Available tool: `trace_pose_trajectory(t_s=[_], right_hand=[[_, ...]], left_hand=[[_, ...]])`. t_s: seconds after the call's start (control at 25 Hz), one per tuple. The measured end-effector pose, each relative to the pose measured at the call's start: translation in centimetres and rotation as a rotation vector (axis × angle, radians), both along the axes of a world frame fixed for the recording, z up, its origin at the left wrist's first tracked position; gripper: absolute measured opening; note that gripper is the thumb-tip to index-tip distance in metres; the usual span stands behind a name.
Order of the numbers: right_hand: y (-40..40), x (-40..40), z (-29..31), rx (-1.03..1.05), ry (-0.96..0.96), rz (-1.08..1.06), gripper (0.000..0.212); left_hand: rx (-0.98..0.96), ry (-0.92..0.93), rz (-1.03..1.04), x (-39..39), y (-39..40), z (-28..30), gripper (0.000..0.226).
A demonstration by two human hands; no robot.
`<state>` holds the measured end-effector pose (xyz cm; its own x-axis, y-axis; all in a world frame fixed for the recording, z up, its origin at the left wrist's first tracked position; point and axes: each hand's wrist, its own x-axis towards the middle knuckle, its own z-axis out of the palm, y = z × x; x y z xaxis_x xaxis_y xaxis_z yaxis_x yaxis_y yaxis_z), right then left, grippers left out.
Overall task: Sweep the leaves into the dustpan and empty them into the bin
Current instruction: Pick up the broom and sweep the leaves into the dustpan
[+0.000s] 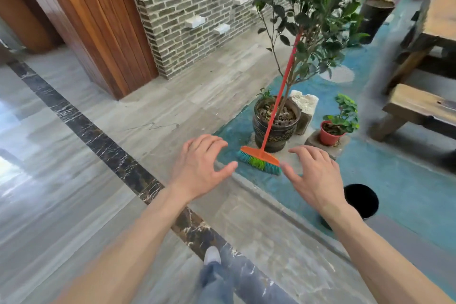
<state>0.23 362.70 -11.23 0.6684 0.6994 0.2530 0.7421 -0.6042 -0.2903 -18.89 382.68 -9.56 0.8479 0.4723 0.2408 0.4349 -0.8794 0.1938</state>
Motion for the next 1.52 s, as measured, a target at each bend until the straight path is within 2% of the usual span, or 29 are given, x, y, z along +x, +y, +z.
trace_pose_trajectory(t_s=[0.2,0.32,0.48,0.64,0.88,1.0,1.12,1.2,1.36,1.44,1.52], right_hand=[[9.2,4.6,1.1,-0.025,0.017,-0.127,0.045],[12.3,7.4,1.4,-0.016,0.059,-0.210,0.046],[15.7,12.2,0.7,-0.002,0.116,-0.283,0.047],[18.9,18.4,0.0,0.055,0.190,-0.345,0.047],[24.6,28.2,1.2,0.016,0.299,-0.338,0.050],[27.3,30.9,0.8,0.049,0.428,-0.358,0.047],[30.5,33.4,0.1,0.200,0.659,-0.335,0.047],[32.6,35.6,-0.9,0.174,0.675,-0.356,0.047],[36.1,39.2,-3.4,0.142,0.771,-0.484,0.048],[37.9,40.8,-3.8,0.125,0.843,-0.544,0.049],[39.3,41.6,-3.7,0.150,0.896,-0.593,0.051]], left_hand=[[0.000,-0.015,-0.144,8.6,11.5,0.5,0.063],[-0.008,-0.037,-0.231,14.4,15.6,0.8,0.060],[0.021,-0.007,-0.359,22.2,19.0,-0.4,0.059],[0.043,0.102,-0.448,30.2,21.3,-1.2,0.063],[0.065,0.237,-0.462,40.7,26.8,0.5,0.062],[0.019,0.277,-0.460,45.1,29.5,-0.2,0.072],[-0.192,0.291,-0.487,50.0,30.7,-2.2,0.077],[-0.345,0.282,-0.442,53.5,31.7,-3.5,0.070],[-0.431,0.367,-0.481,60.6,33.8,-5.8,0.065],[-0.644,0.307,-0.377,64.9,34.4,-6.2,0.060],[-1.039,0.211,-0.306,69.9,35.8,-7.9,0.043]])
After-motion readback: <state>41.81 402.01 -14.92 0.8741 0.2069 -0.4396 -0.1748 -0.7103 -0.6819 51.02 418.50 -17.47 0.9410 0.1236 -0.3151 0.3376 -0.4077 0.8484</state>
